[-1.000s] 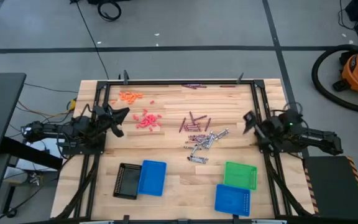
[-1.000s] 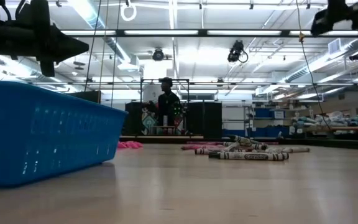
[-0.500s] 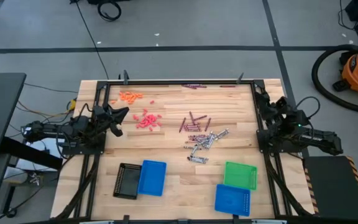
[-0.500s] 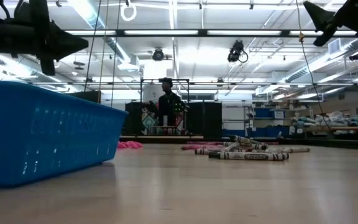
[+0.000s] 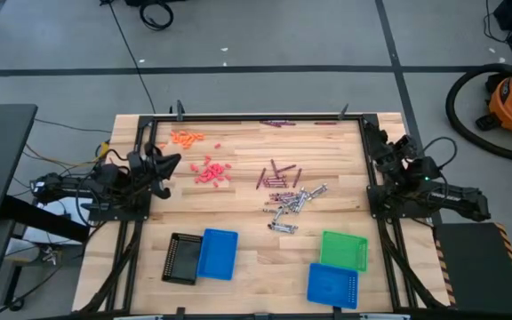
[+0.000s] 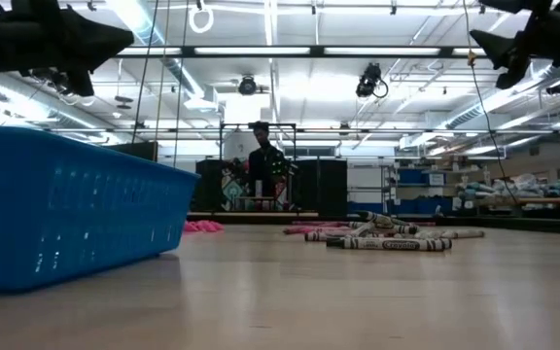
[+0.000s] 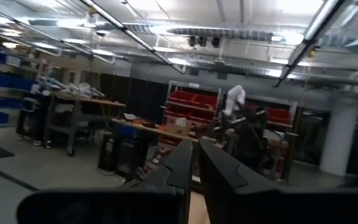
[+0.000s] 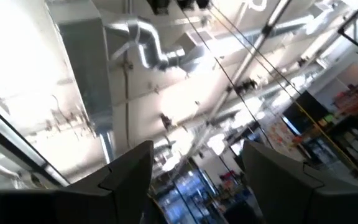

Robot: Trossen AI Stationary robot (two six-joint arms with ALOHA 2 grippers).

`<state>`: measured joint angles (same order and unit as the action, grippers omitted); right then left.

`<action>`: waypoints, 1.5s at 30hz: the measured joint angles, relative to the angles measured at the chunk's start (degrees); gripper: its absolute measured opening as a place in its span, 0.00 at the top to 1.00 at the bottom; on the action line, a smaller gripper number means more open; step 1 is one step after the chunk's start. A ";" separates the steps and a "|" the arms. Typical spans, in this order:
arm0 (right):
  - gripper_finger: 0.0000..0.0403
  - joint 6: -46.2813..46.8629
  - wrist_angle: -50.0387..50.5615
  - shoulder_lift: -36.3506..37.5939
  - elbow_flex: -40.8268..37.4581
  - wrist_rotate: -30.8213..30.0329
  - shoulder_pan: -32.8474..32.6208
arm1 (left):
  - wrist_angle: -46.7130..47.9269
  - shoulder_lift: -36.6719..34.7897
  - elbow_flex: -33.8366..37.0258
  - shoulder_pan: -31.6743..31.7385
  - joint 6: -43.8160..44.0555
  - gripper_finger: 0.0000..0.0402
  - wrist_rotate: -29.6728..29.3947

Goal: Sort crayons
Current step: Put the black crayon into the green bin

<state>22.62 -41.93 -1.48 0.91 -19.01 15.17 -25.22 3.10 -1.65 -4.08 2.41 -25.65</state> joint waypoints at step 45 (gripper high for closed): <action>0.48 -14.39 49.83 -81.05 63.37 -2.55 -18.65 | 20.72 26.52 -20.52 -4.35 -5.13 0.59 -2.80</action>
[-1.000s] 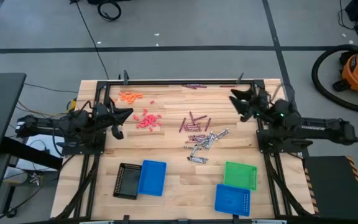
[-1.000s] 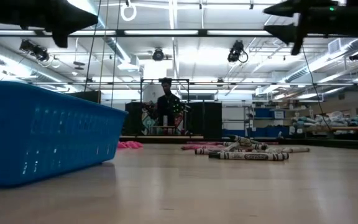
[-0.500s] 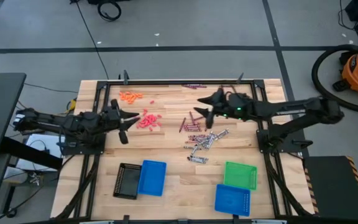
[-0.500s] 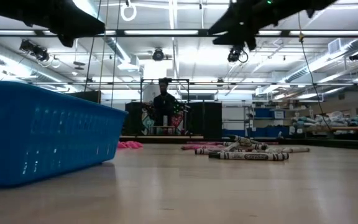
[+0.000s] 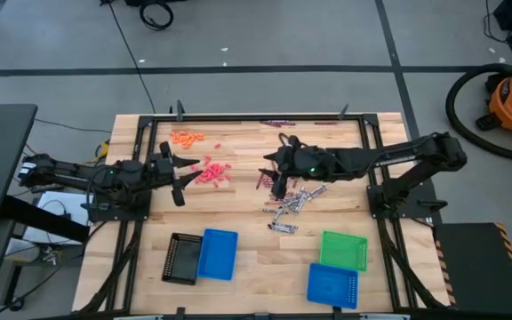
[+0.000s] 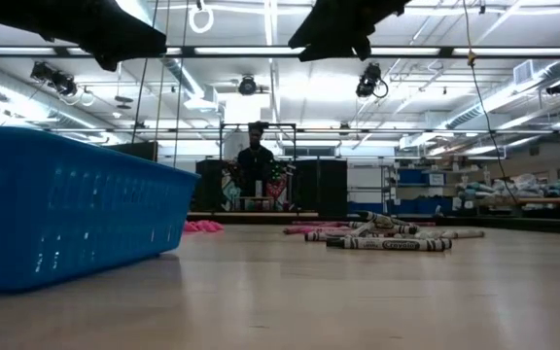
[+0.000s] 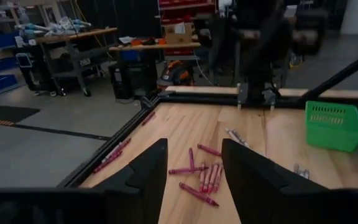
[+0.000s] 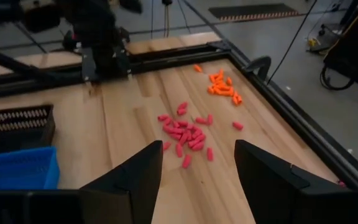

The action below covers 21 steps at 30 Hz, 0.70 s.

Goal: Sort crayons
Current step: Put the black crayon into the green bin

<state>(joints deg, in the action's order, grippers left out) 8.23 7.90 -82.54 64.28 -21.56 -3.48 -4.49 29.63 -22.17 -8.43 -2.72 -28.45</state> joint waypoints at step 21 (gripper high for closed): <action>0.48 4.02 20.13 -11.17 12.75 1.13 -4.29 | -2.38 2.89 0.07 0.00 -1.15 0.59 0.02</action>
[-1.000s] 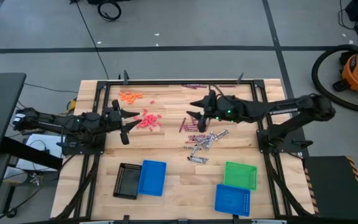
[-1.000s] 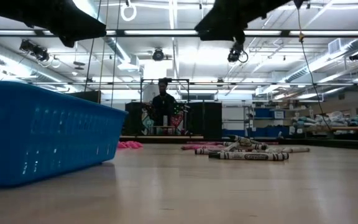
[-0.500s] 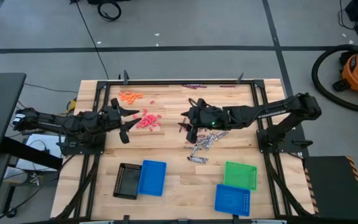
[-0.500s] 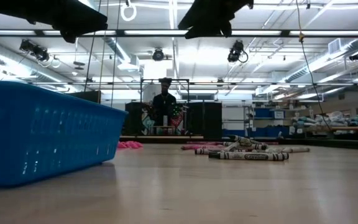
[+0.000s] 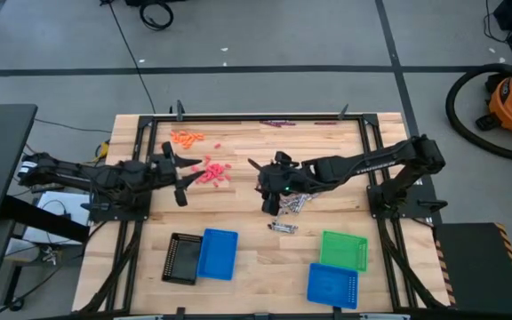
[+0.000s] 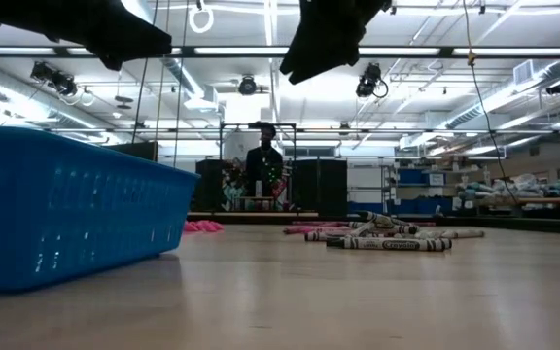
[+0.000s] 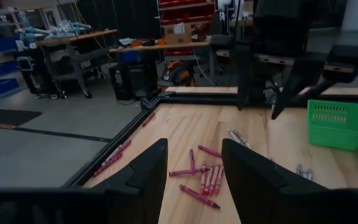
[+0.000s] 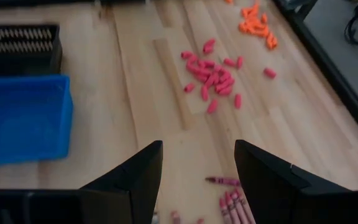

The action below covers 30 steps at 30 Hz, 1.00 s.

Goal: Sort crayons
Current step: Put the black crayon into the green bin

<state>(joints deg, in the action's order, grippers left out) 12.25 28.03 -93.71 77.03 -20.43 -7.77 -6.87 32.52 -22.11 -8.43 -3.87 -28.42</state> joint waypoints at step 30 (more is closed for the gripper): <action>0.54 11.18 31.70 0.11 -12.57 9.77 0.70 | 0.02 0.85 0.00 0.00 0.76 0.59 -1.35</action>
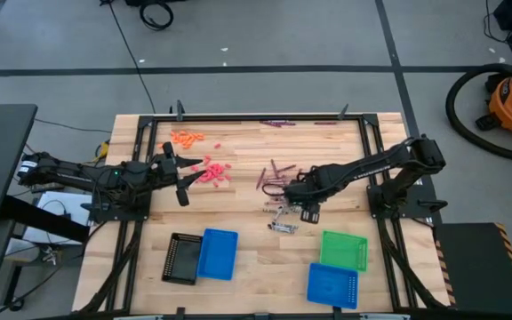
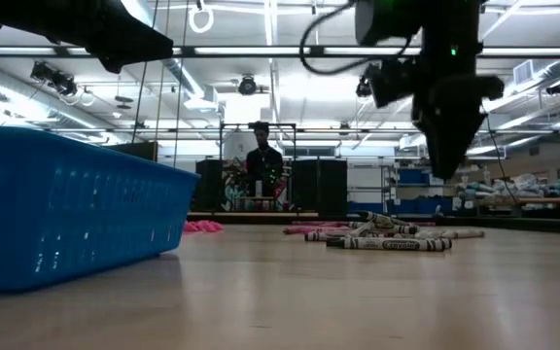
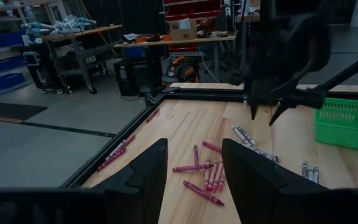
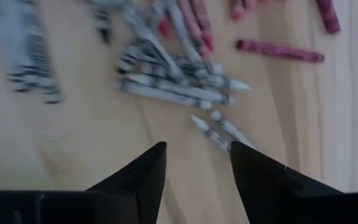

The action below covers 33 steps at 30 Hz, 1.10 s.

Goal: Sort crayons
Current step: Put the black crayon into the green bin

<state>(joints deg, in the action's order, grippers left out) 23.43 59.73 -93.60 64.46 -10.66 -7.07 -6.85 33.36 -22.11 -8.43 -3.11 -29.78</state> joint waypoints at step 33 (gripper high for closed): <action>0.59 -17.58 -31.33 -4.87 -4.44 -6.67 -3.68 | -0.17 0.00 0.00 0.00 -1.03 0.59 -0.05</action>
<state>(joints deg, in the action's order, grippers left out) 5.85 28.40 -98.47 60.02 -17.33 -10.75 -7.03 33.36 -22.11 -8.43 -4.14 -29.82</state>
